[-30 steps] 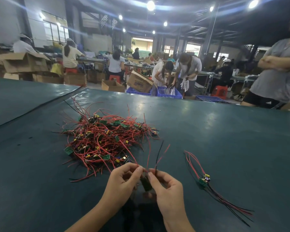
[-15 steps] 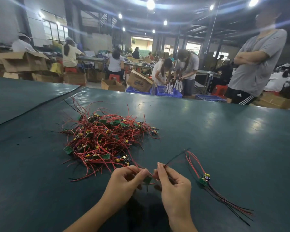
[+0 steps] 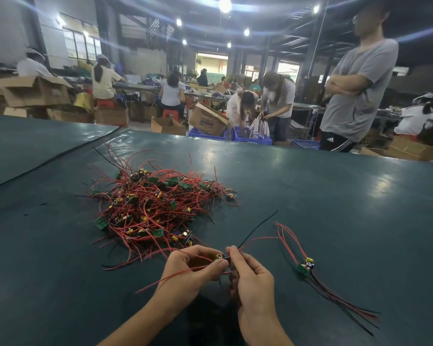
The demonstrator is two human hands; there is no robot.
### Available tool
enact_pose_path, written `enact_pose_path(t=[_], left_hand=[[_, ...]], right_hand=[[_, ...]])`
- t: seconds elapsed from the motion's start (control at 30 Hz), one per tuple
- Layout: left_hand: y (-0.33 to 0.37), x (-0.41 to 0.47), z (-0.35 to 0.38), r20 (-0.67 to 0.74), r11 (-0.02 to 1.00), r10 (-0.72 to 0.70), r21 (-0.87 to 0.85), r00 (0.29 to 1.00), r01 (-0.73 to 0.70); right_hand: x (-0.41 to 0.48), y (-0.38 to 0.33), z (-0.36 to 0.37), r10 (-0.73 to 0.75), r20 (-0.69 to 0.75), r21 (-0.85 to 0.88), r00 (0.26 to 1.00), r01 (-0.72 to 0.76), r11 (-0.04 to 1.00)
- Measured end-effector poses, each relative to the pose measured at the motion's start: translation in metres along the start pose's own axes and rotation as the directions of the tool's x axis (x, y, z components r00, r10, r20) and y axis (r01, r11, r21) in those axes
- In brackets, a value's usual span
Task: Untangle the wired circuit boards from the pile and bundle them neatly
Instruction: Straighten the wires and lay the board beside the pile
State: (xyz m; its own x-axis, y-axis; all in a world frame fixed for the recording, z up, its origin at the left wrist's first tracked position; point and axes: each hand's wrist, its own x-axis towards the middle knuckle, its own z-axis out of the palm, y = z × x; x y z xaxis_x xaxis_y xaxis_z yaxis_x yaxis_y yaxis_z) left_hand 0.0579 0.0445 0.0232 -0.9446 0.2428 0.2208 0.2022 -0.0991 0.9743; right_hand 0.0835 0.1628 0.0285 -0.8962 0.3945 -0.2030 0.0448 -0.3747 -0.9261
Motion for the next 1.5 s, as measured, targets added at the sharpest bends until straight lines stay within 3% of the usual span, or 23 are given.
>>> enact_pose_path(t=[0.23, 0.47, 0.63, 0.73, 0.87, 0.97, 1.07, 1.2, 1.33, 1.5], left_hand=[[0.000, 0.005, -0.002, -0.072, 0.999, 0.012, -0.031, 0.997, -0.014], [0.000, 0.008, -0.006, -0.067, 0.999, 0.008, -0.031, 0.998, -0.010], [0.002, 0.007, -0.006, -0.077, 0.998, 0.039, -0.053, 0.996, -0.044], [0.006, 0.009, -0.015, -0.180, 0.990, 0.054, -0.121, 0.982, -0.076], [0.007, 0.011, -0.016, -0.255, 0.981, 0.051, -0.167, 0.966, -0.096], [0.004, 0.007, -0.007, -0.189, 0.991, 0.061, -0.107, 0.980, -0.082], [0.003, 0.004, -0.004, -0.089, 0.997, 0.077, -0.011, 0.993, -0.078], [0.004, 0.002, -0.005, -0.033, 0.998, 0.058, 0.031, 0.998, -0.057], [0.007, 0.006, -0.010, -0.088, 0.998, 0.060, 0.021, 0.994, -0.058], [0.008, 0.005, -0.008, -0.069, 0.999, 0.045, 0.024, 0.997, -0.043]], right_hand=[[0.012, -0.019, -0.010, 0.103, -0.139, 0.149, 0.985, -0.082, 0.986], [0.026, -0.038, -0.031, 0.134, -0.176, 0.274, 0.975, -0.082, 0.958], [0.029, -0.040, -0.036, 0.129, -0.203, 0.383, 0.971, -0.042, 0.923], [0.031, -0.046, -0.044, 0.091, -0.259, 0.474, 0.962, 0.044, 0.879], [0.017, -0.029, -0.028, 0.060, -0.208, 0.361, 0.976, 0.019, 0.932], [-0.004, -0.007, 0.003, 0.045, -0.043, 0.185, 0.998, -0.036, 0.982], [-0.019, 0.001, 0.021, -0.047, 0.063, 0.045, 0.997, 0.044, 0.998], [-0.014, -0.004, 0.016, 0.017, -0.031, 0.059, 0.999, -0.015, 0.998], [0.005, -0.021, -0.001, 0.077, -0.162, 0.195, 0.984, -0.045, 0.980], [0.021, -0.039, -0.032, 0.077, -0.165, 0.342, 0.983, -0.016, 0.939]])
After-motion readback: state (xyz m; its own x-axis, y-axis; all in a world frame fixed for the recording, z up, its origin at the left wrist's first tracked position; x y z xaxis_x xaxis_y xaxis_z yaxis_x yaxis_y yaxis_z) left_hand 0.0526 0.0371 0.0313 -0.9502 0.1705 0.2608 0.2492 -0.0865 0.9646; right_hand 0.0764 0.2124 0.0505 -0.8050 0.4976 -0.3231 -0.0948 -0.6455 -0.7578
